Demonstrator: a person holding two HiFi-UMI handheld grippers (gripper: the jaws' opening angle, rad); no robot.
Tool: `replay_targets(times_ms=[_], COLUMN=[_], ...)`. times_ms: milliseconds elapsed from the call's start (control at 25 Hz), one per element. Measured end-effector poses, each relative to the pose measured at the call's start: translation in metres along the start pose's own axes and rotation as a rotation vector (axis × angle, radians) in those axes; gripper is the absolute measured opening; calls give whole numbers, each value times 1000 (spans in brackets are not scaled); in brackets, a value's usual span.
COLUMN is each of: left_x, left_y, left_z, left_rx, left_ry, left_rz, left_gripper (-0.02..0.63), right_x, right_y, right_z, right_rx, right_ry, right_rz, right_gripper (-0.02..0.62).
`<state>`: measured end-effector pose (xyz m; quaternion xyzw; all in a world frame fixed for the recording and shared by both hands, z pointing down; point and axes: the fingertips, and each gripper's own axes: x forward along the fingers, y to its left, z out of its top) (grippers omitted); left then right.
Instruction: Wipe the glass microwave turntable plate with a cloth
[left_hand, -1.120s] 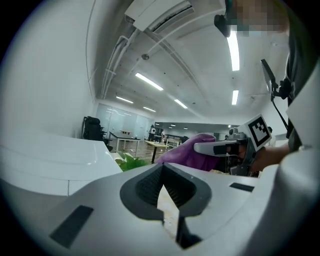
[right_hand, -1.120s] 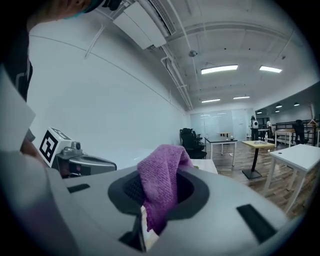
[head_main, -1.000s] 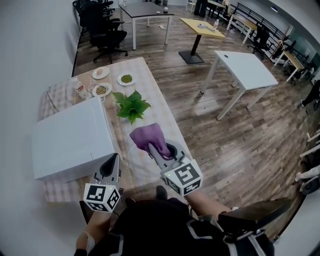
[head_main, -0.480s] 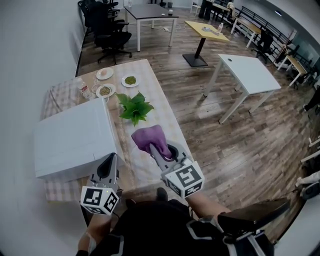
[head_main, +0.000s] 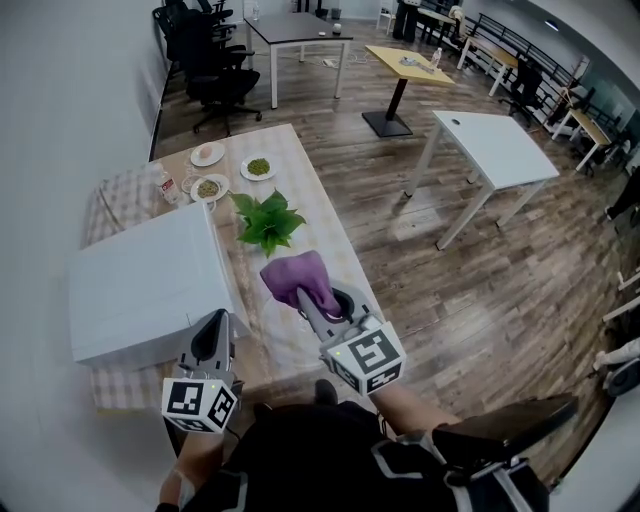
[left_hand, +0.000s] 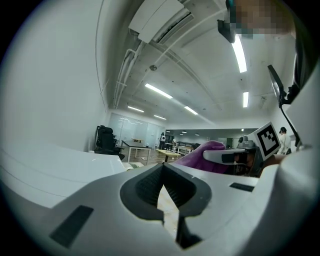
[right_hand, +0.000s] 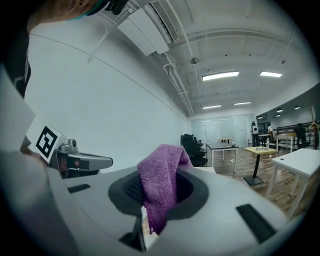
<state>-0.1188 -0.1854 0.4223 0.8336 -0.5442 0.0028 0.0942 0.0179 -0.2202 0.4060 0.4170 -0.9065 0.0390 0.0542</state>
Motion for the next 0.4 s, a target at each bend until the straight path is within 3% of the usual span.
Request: replay_targets(times_ms=[400], left_x=[-14], left_y=[-2], left_z=[10], left_rx=[-15], left_ry=[6], left_rz=[43], left_gripper=[8], right_x=[0], right_y=[-2], right_z=[0], right_rx=[78], right_ry=[17], right_rz=[21], right_gripper=[67])
